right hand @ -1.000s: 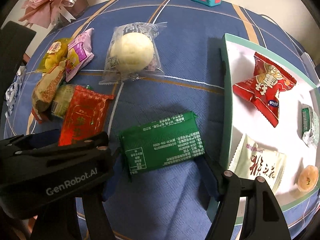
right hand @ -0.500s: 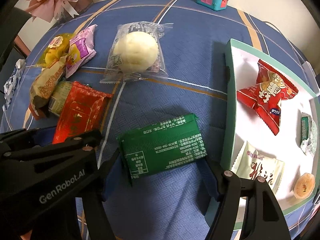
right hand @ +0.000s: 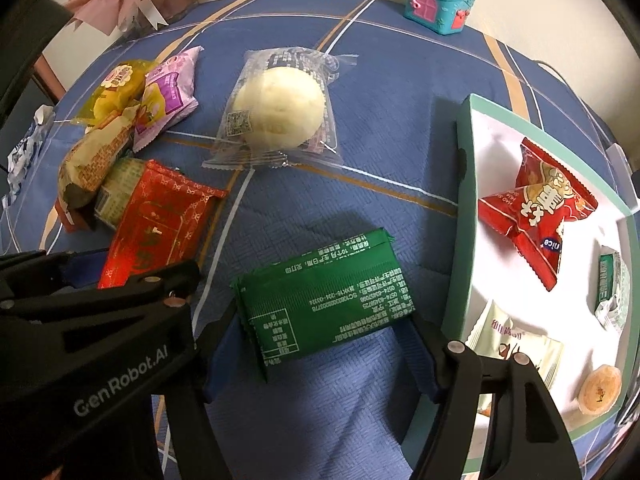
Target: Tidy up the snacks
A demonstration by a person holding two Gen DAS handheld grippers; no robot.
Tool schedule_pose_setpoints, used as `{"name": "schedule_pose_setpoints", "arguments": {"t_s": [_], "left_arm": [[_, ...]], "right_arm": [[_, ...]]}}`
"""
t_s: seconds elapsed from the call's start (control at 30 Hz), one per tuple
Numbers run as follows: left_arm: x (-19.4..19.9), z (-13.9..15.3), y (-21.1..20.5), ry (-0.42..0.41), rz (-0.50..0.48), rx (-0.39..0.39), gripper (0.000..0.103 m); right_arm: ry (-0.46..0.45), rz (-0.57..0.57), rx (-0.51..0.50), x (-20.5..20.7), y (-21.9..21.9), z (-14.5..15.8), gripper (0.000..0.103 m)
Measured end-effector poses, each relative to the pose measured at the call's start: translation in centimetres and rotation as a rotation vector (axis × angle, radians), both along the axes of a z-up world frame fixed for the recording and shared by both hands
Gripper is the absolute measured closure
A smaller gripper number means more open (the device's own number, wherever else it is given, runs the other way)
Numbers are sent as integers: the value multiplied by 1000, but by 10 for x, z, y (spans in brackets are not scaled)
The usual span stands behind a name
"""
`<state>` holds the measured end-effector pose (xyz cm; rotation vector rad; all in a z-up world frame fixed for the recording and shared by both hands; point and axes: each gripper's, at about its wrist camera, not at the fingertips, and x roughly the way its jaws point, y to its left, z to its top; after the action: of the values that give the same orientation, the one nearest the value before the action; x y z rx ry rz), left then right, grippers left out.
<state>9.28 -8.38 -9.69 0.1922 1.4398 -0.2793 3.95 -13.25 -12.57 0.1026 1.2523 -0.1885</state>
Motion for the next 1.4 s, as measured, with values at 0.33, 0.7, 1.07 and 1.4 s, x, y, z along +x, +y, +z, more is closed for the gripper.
{"name": "schedule_pose_setpoints", "arguments": {"t_s": [0.33,0.7,1.07,1.4], "left_arm": [[2,-2,8,6,46,-29,56],[5,28,23,-35,81,-122,59],[-3,76,18,-143,69,-190,61],[-30,83,-23,-151,-1,-225,61]], "right_arm": [[-24,-42,23,0,-10,6,36],[-90,-78,73,-8,-31,33,36],[-184,-168,115,-29,-59,69,36],[-245,-368,113,-60,-130,94,36]]}}
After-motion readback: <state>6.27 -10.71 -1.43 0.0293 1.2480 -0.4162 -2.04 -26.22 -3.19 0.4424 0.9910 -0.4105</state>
